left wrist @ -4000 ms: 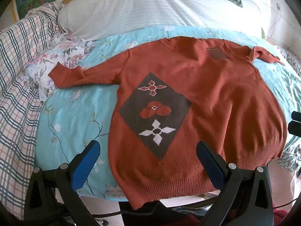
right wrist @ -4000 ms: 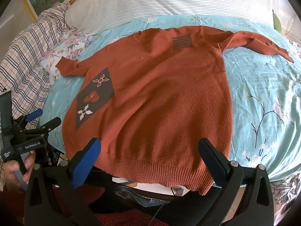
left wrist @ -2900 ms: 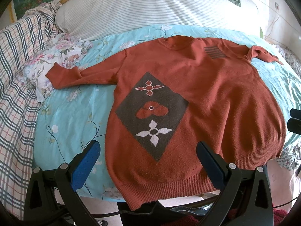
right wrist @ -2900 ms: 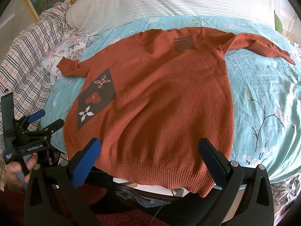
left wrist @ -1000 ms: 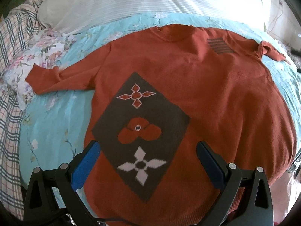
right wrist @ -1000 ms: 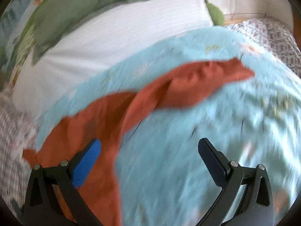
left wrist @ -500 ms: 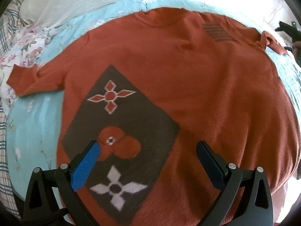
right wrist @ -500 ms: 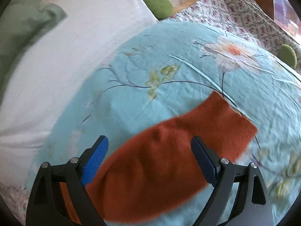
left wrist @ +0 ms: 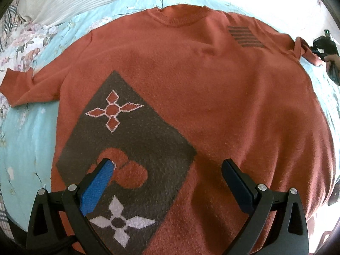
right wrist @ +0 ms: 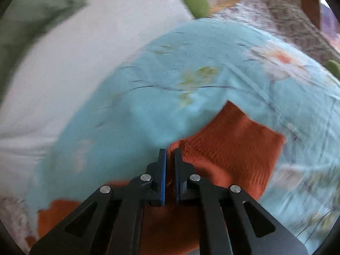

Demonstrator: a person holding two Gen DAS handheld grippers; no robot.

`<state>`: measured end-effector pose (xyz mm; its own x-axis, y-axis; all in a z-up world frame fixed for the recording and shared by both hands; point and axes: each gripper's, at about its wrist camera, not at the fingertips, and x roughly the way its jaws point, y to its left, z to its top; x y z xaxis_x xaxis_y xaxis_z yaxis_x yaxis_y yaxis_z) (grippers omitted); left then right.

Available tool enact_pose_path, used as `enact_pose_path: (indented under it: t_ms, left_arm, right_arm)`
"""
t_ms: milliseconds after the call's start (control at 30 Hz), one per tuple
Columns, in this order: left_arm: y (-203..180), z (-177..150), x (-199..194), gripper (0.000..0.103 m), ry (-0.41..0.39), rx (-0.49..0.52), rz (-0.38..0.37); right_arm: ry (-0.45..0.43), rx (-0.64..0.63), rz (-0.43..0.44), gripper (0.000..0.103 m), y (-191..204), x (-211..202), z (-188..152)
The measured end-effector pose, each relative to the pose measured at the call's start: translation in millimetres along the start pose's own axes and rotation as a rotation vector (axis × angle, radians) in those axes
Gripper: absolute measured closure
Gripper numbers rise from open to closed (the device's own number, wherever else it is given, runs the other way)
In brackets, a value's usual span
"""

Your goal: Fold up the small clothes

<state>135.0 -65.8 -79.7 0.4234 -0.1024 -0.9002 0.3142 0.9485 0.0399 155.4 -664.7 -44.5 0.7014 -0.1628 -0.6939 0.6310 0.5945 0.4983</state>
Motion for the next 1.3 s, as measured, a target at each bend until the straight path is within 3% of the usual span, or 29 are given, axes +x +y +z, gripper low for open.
enact_pose_path:
  t_ms: [300,600,733,867,933,1000,1033,1067,1300]
  left_arm:
    - [3.6,-10.5,-16.9,0.001,-0.036,-0.019,-0.033]
    - [27.5,-20.0,-28.7,0.001,-0.059,-0.094,-0.044]
    - [48.8,-21.6,-29.5,0.001,-0.070,-0.158,-0.044]
    - [69.9,-22.6,-28.6,0.001,-0.075,-0.213,-0.051]
    - [80.4,-21.9,-27.8,0.001,-0.079,-0.238,-0.057]
    - [89.2,-19.7,-26.7,0.001,-0.086,-0.259,-0.069]
    - [95.8,-15.3,-24.3,0.001,-0.088,-0.270,-0.083]
    - [99.8,-12.4,-22.5,0.001,-0.089,-0.276,-0.094]
    - [109.5,56.5,1.5,0.002,-0.097,-0.239,-0.217]
  right_arm:
    - [0.047,-0.235,0.373,0.096,141.9,-55.5,-87.6]
    - [0.205,-0.535,0.747,0.096,303.2,-73.1,-224.6]
    - [0.317,-0.615,0.841,0.096,334.9,-62.6,-282.9]
    - [0.421,-0.658,0.867,0.095,348.6,-45.2,-320.7]
    - [0.519,-0.649,0.872,0.092,343.5,-30.0,-334.4]
    - [0.576,-0.654,0.853,0.077,339.6,-20.3,-343.7]
    - [0.589,-0.667,0.840,0.061,339.1,-17.8,-347.1]
    - [0.594,-0.687,0.823,0.050,333.8,-17.9,-350.7]
    - [0.550,-0.734,0.792,0.048,283.5,-35.2,-334.6]
